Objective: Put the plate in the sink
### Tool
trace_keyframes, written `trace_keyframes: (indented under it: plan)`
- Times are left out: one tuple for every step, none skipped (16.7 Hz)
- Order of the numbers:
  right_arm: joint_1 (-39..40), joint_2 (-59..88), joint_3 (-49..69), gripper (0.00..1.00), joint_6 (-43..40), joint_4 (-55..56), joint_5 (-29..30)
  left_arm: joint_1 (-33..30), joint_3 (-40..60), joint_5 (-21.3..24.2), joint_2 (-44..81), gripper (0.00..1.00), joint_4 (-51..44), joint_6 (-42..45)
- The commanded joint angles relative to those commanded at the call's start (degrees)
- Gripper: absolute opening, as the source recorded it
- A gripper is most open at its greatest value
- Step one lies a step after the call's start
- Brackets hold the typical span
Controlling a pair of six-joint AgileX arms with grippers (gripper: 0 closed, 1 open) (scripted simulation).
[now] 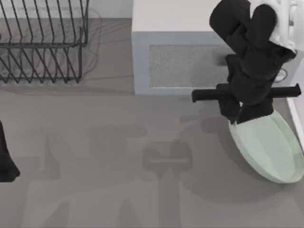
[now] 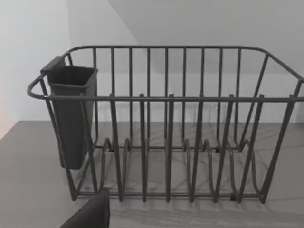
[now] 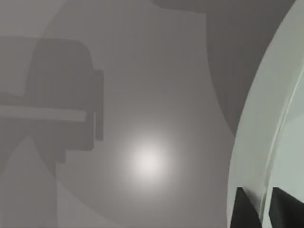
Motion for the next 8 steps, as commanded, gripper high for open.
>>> trace_keyframes:
  plan:
    - [-0.11, -0.13, 4.5, 0.0, -0.02, -4.73, 0.01, 0.0, 0.0, 0.0, 0.0, 1.0, 0.0, 0.0]
    - [-0.59, -0.33, 8.99, 0.0, -0.24, -9.38, 0.0, 0.0, 0.0, 0.0, 0.0, 1.0, 0.0, 0.0]
    - [-1.44, -0.59, 13.31, 0.0, -0.67, -13.82, -0.05, 0.0, 0.0, 0.0, 0.0, 1.0, 0.0, 0.0]
    - [-2.51, -0.85, 17.35, 0.0, -1.23, -18.02, -0.11, 0.0, 0.0, 0.0, 0.0, 1.0, 0.0, 0.0]
    - [-3.77, -1.11, 20.98, 0.0, -1.91, -21.79, -0.2, 0.0, 0.0, 0.0, 0.0, 1.0, 0.0, 0.0]
    - [-5.12, -1.37, 24.14, 0.0, -2.65, -25.0, -0.3, 0.0, 0.0, 0.0, 0.0, 1.0, 0.0, 0.0]
    - [-6.45, -1.62, 26.74, 0.0, -3.41, -27.64, -0.4, 0.0, 0.0, 0.0, 0.0, 1.0, 0.0, 0.0]
    - [-7.64, -1.86, 28.69, 0.0, -4.1, -29.62, -0.5, 0.0, 0.0, 0.0, 0.0, 1.0, 0.0, 0.0]
